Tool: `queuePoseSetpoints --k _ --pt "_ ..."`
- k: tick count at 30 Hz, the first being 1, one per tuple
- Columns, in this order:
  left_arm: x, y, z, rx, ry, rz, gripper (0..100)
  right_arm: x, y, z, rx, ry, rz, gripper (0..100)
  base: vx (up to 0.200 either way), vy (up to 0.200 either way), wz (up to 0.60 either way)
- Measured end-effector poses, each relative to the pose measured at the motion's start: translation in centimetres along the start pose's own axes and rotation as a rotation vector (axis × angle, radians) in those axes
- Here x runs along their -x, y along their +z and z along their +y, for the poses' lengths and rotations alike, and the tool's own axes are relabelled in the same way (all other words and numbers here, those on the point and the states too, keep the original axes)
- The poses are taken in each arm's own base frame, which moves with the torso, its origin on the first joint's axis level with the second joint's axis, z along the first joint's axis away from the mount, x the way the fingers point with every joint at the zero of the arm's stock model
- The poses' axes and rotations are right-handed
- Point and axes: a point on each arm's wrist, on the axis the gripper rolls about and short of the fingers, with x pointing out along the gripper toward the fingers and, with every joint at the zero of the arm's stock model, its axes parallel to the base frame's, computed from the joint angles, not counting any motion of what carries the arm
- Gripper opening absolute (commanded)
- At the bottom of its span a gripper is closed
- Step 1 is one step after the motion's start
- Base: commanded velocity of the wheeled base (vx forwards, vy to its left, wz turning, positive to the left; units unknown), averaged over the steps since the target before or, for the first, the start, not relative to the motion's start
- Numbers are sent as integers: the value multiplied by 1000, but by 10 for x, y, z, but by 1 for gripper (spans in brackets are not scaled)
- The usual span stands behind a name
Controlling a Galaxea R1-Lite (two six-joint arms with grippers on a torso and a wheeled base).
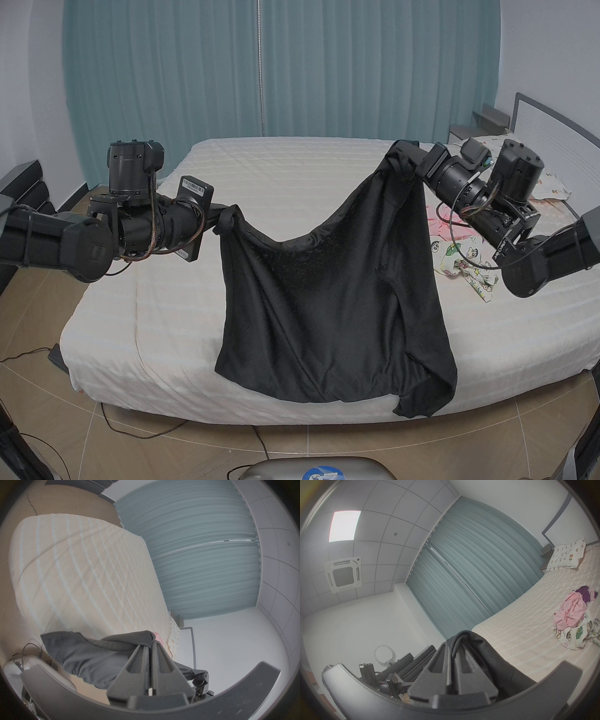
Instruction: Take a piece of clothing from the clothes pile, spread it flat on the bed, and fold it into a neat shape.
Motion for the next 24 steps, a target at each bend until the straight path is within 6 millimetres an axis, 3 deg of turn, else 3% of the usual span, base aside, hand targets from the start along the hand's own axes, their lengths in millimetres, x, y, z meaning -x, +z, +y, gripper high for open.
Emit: queuePoseSetpoints --k 6,14,21,24 --pt "-30 10 20 17 58 -10 0 -12 -17 -18 5 -27 19 0 200 0 0" --pt "-65 20 39 31 94 -23 0 -22 -29 -39 37 -47 16 0 0 0 0" --pt "-76 23 47 34 116 -33 0 -28 -23 -46 52 -65 -25 0 0 0 0" --pt "-78 22 52 21 133 -40 0 -31 -21 -47 57 -71 -37 0 200 0 0"
